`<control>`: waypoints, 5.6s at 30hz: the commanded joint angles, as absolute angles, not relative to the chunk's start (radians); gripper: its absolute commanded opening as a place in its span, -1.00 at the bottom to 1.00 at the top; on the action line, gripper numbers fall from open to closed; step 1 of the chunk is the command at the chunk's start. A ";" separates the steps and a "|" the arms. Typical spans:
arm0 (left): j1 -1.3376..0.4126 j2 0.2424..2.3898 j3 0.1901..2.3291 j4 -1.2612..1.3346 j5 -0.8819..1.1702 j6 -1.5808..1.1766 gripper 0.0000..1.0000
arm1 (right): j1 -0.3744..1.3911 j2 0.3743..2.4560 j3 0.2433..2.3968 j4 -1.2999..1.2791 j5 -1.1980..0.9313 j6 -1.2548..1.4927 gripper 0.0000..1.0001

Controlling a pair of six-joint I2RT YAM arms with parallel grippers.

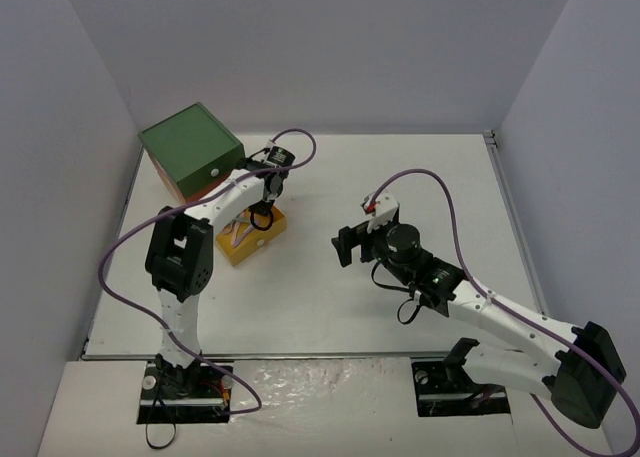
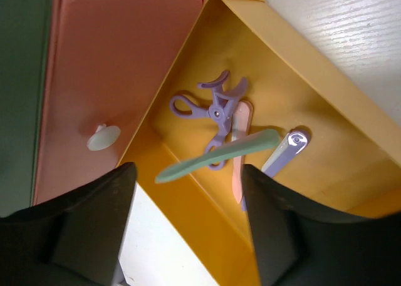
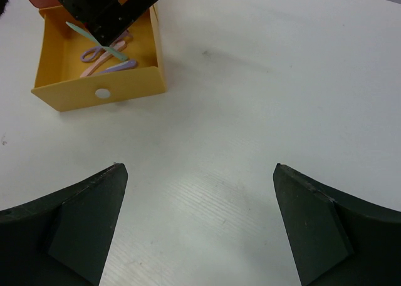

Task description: Organize the makeup

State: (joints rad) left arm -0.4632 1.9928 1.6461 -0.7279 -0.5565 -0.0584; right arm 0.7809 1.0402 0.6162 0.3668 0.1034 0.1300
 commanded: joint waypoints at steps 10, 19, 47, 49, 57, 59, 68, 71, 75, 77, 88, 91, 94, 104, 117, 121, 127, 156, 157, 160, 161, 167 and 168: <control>-0.599 1.598 1.479 -0.702 -0.197 -0.475 0.47 | 0.738 0.935 0.582 0.382 0.145 0.136 1.00; -0.682 1.638 1.274 -0.578 -0.095 -0.524 0.66 | 0.717 0.915 0.556 0.379 0.133 0.155 1.00; -0.536 1.904 1.454 -0.621 -0.357 -0.323 0.75 | 0.688 0.902 0.517 0.407 0.096 0.164 1.00; -0.518 1.919 1.475 -0.621 -0.350 -0.314 0.75 | 0.687 0.903 0.517 0.409 0.094 0.164 1.00; -0.477 1.977 1.562 -0.614 -0.348 -0.268 0.75 | 0.687 0.899 0.515 0.408 0.092 0.164 1.00; -0.463 1.997 1.586 -0.613 -0.358 -0.252 0.75 | 0.686 0.898 0.515 0.408 0.093 0.163 1.00; -0.415 2.053 1.641 -0.598 -0.376 -0.205 0.76 | 0.683 0.894 0.515 0.404 0.095 0.162 1.00; -0.408 2.070 1.662 -0.597 -0.379 -0.187 0.76 | 0.682 0.900 0.515 0.406 0.091 0.161 1.00; -0.402 2.086 1.684 -0.595 -0.387 -0.169 0.76 | 0.681 0.900 0.515 0.405 0.087 0.161 1.00; -0.400 2.093 1.690 -0.588 -0.390 -0.160 0.76 | 0.681 0.897 0.514 0.406 0.088 0.160 1.00; -0.388 2.115 1.712 -0.561 -0.428 -0.093 0.77 | 0.680 0.881 0.509 0.411 0.083 0.158 1.00; -0.384 2.114 1.706 -0.548 -0.438 -0.070 0.77 | 0.680 0.877 0.506 0.411 0.084 0.158 1.00; -0.380 2.117 1.696 -0.536 -0.438 -0.051 0.77 | 0.680 0.875 0.504 0.414 0.084 0.159 1.00; -0.379 2.118 1.648 -0.471 -0.468 -0.002 0.77 | 0.679 0.868 0.503 0.417 0.076 0.161 1.00; -0.382 2.119 1.602 -0.440 -0.494 0.076 0.77 | 0.678 0.865 0.500 0.422 0.069 0.164 1.00; -0.392 2.088 1.585 -0.432 -0.477 0.080 0.77 | 0.679 0.854 0.507 0.412 0.068 0.165 1.00; -0.457 1.970 1.545 -0.420 -0.393 0.071 0.77 | 0.678 0.827 0.546 0.368 0.080 0.161 1.00; -0.426 0.755 1.333 -0.783 -0.583 -0.186 0.94 | 0.676 0.611 0.957 -0.090 0.637 0.036 1.00; -0.426 0.726 1.316 -0.805 -0.592 -0.192 0.94 | 0.676 0.597 0.952 -0.091 0.641 0.032 1.00; -0.426 0.669 1.276 -0.861 -0.604 -0.213 0.94 | 0.677 0.564 0.936 -0.094 0.655 0.030 1.00; -0.426 0.652 1.263 -0.881 -0.604 -0.222 0.94 | 0.678 0.555 0.931 -0.094 0.663 0.030 1.00; -0.426 0.568 1.180 -0.899 -0.609 -0.285 0.94 | 0.680 0.529 0.925 -0.092 0.664 0.017 1.00; -0.426 0.563 1.172 -0.891 -0.609 -0.285 0.94 | 0.680 0.531 0.923 -0.094 0.667 0.018 1.00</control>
